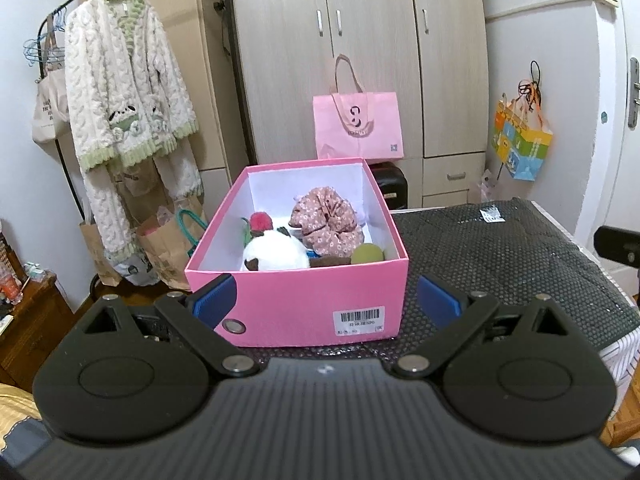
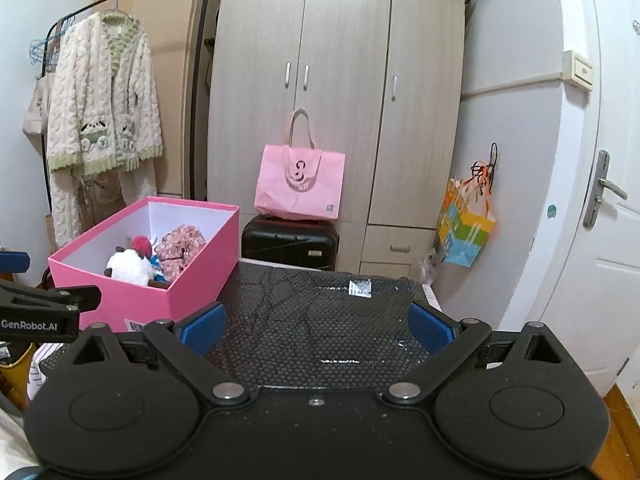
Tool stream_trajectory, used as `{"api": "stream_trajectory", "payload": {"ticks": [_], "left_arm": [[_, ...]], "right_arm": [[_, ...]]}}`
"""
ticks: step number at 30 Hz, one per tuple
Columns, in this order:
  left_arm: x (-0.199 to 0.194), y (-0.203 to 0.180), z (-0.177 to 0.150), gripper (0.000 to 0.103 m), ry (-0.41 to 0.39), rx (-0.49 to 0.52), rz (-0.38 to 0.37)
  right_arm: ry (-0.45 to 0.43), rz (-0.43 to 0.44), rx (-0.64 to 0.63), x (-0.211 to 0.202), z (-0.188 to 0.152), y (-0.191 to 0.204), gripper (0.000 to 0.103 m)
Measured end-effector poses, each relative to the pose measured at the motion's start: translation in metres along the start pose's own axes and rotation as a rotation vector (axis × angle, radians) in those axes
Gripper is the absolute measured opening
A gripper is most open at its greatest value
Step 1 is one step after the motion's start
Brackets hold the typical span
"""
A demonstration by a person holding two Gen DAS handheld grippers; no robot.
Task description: Organize soft objects
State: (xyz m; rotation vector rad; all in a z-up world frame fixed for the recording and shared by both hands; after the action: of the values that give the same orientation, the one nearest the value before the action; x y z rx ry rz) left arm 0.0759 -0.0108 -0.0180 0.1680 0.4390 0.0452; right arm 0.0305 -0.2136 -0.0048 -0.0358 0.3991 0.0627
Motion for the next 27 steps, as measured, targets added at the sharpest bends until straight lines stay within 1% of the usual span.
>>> {"api": "stream_trajectory", "payload": {"ticks": [8, 14, 18, 20, 27], "left_arm": [[0.004, -0.002, -0.004, 0.098, -0.003, -0.016, -0.010], [0.009, -0.005, -0.007, 0.098, 0.006, -0.028, -0.026], [0.009, -0.005, -0.007, 0.098, -0.006, -0.037, -0.021], [0.008, -0.004, -0.008, 0.103, -0.012, -0.038, -0.013], [0.007, -0.002, -0.009, 0.103, -0.012, -0.048, -0.011]], "right_arm": [[-0.022, -0.045, 0.027, 0.000, -0.002, -0.010, 0.100], [-0.034, -0.043, 0.050, 0.001, -0.004, -0.014, 0.100], [-0.031, -0.044, 0.053, 0.003, -0.005, -0.015, 0.100], [-0.026, -0.047, 0.054, 0.004, -0.006, -0.016, 0.100], [-0.007, -0.053, 0.063, 0.009, -0.008, -0.018, 0.100]]}}
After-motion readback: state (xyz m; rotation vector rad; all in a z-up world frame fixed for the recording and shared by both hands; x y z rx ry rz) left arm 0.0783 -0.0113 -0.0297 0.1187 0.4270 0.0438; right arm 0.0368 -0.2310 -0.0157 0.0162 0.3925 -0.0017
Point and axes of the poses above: each gripper's, at about its wrist camera, not at the fingertips, and x roughly the way its jaws point, y to its left, z to its top, the point moved 8 cm from there along x, roughly the way its jaws point, and after that the axes turned 8 degrees about z, right-handed, at the moved point
